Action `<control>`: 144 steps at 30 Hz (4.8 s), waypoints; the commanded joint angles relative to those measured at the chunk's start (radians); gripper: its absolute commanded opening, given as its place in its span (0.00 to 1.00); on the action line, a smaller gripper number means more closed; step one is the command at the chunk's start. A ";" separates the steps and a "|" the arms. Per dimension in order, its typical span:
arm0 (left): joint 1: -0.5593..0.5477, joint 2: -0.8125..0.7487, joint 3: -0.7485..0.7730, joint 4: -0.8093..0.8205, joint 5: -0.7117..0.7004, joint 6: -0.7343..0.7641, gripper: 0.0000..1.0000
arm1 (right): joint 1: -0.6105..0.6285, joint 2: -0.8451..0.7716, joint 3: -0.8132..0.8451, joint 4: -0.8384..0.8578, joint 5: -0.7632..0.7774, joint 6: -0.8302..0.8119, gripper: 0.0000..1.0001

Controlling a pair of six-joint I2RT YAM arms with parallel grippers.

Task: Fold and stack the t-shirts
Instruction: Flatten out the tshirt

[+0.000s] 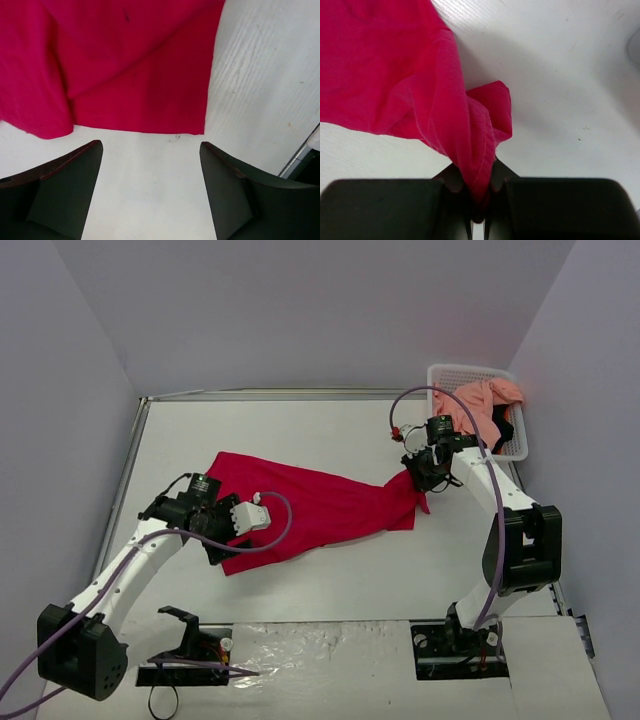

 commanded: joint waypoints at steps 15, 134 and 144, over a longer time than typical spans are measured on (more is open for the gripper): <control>-0.113 0.215 -0.111 0.118 -0.084 -0.062 0.74 | -0.006 0.008 -0.034 0.014 -0.004 0.031 0.00; 0.186 0.424 0.116 0.652 -0.456 -0.355 0.16 | 0.267 0.456 0.360 -0.185 0.048 -0.027 0.47; 0.186 0.418 0.099 0.662 -0.449 -0.355 0.16 | 0.267 0.444 0.348 -0.158 0.105 -0.003 0.05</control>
